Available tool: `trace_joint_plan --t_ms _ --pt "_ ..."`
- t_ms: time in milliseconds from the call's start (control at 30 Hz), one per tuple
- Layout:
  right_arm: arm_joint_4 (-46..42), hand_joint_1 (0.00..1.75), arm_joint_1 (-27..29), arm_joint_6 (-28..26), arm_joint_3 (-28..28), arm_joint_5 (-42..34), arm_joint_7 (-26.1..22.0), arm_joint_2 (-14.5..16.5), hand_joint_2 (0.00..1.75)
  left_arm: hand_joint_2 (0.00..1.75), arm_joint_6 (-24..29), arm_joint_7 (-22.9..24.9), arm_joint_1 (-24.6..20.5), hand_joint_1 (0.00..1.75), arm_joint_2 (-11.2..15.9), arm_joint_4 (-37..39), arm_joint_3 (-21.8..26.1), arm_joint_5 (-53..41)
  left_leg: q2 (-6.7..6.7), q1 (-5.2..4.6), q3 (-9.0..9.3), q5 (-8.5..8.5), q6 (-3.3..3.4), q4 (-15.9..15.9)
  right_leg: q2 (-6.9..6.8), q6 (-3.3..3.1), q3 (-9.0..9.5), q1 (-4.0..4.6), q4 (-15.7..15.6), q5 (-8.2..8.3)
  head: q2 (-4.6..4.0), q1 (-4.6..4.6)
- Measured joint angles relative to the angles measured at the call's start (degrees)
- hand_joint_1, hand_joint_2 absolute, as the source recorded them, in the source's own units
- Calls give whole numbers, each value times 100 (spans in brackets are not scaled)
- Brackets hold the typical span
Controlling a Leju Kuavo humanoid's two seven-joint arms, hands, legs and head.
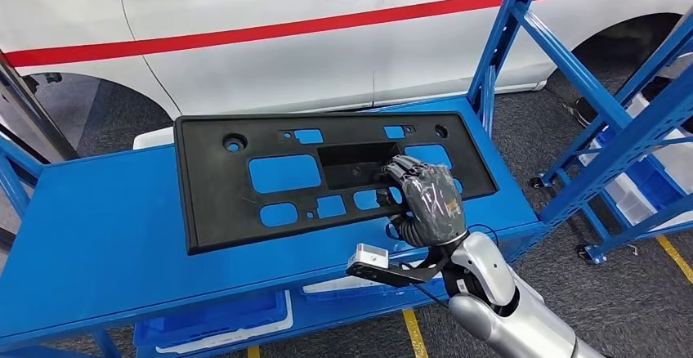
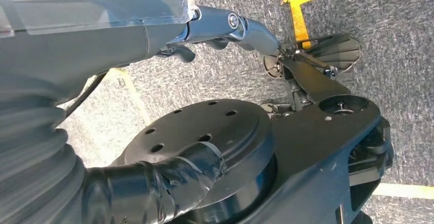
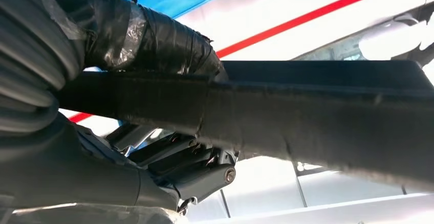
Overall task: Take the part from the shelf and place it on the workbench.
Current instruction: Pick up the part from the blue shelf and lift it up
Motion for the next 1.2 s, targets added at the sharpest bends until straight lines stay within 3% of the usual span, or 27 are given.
trace_joint_plan --t_ms 33,100,167,200,233,333,400,467,533,633,667,800,867,900,933,1000,1033,1067,1100,1200 --pt "-50 175 11 -11 0 6 -3 -20 175 175 2 1 0 0 1 1 1 0 0 9 -57 -136 -29 122 -10 -58 -42 -5 -13 49 0 0" --pt "-132 175 31 -30 1 5 -5 -53 175 175 3 2 -11 0 1 1 2 0 3 21 -260 -619 -68 697 -23 -134 -159 2 -23 147 0 -1" --pt "-192 175 65 -41 1 -31 -7 -85 175 175 3 2 -30 0 1 1 3 0 2 22 -430 -1054 -80 1413 -30 -155 -296 31 -12 240 0 -2" --pt "-216 175 86 -42 1 -65 -7 -107 175 175 4 3 -39 0 1 1 3 1 2 21 -394 -1136 -70 1561 -33 -157 -364 47 -2 284 0 -2" --pt "-238 175 105 -41 0 -104 -7 -130 175 175 6 5 -44 0 1 1 3 4 2 18 -233 -1109 -50 1466 -34 -157 -425 61 9 326 0 -1" --pt "-318 175 130 -37 -11 -191 -7 -186 175 175 13 15 -39 0 5 2 3 20 2 -17 639 -804 58 273 -26 -128 -542 87 30 439 0 0" --pt "-359 175 131 -31 -21 -209 -7 -197 175 175 17 15 -43 0 5 2 3 26 1 -58 867 -728 111 -157 -29 -66 -571 83 17 517 0 1" --pt "-376 175 130 -12 -23 -210 -7 -198 175 175 21 15 -42 0 -1 3 3 33 1 -72 824 -633 150 -203 -33 17 -578 77 -28 612 0 1" --pt "-386 175 121 30 -21 -201 -4 -197 175 175 26 19 -43 0 -10 4 3 39 30 -45 772 -477 215 -277 -25 73 -633 74 26 514 0 3" --pt "-390 175 96 89 -11 -179 10 -195 175 175 33 21 -49 0 -19 4 4 45 66 -24 596 -275 287 -321 -23 127 -855 50 740 -230 0 4" --pt "-390 175 94 96 -8 -175 13 -194 175 175 35 21 -49 0 -19 4 5 45 68 -26 553 -247 289 -316 -24 139 -905 42 948 -393 0 2" --pt "-389 175 94 98 -5 -174 15 -192 175 175 36 21 -50 0 -19 4 6 46 69 -29 526 -232 290 -310 -25 146 -933 39 1079 -474 0 2" --pt "-383 175 94 114 6 -162 33 -185 175 175 36 20 -52 0 -21 4 6 56 70 -29 408 -175 281 -267 -25 166 -927 35 1366 -507 0 2" --pt "-376 175 89 121 11 -140 64 -176 175 175 37 20 -53 0 -31 4 5 61 70 -29 292 -124 269 -216 -26 173 -721 29 1262 -405 0 3" --pt "-370 175 80 124 12 -115 121 -166 175 175 42 20 -54 0 -45 4 5 55 67 -32 159 -42 226 -150 -22 147 -413 39 959 -336 0 3" --pt "-364 175 73 110 -8 -77 229 -161 175 175 57 20 -54 0 -77 4 4 26 55 -37 -7 112 121 -73 -15 43 163 67 106 -151 0 0" --pt "-366 175 83 99 -28 -76 262 -168 175 175 66 19 -54 0 -84 6 5 10 43 -34 -44 135 65 -49 -20 -28 230 73 -90 -144 0 0" --pt "-370 175 102 92 -52 -84 270 -181 175 175 71 19 -51 0 -86 7 5 5 34 -27 -83 46 30 3 -30 -79 178 64 -102 -83 0 -2" --pt "-373 175 124 84 -81 -95 278 -196 175 175 75 19 -48 0 -87 8 6 1 25 -21 -143 -150 -3 143 -42 -127 114 48 -120 -15 0 -2" --pt "-378 175 183 72 -164 -133 289 -253 175 175 79 17 -59 0 -89 9 6 0 19 0 -381 -988 -75 1113 -57 -179 -138 47 -121 196 0 -3"
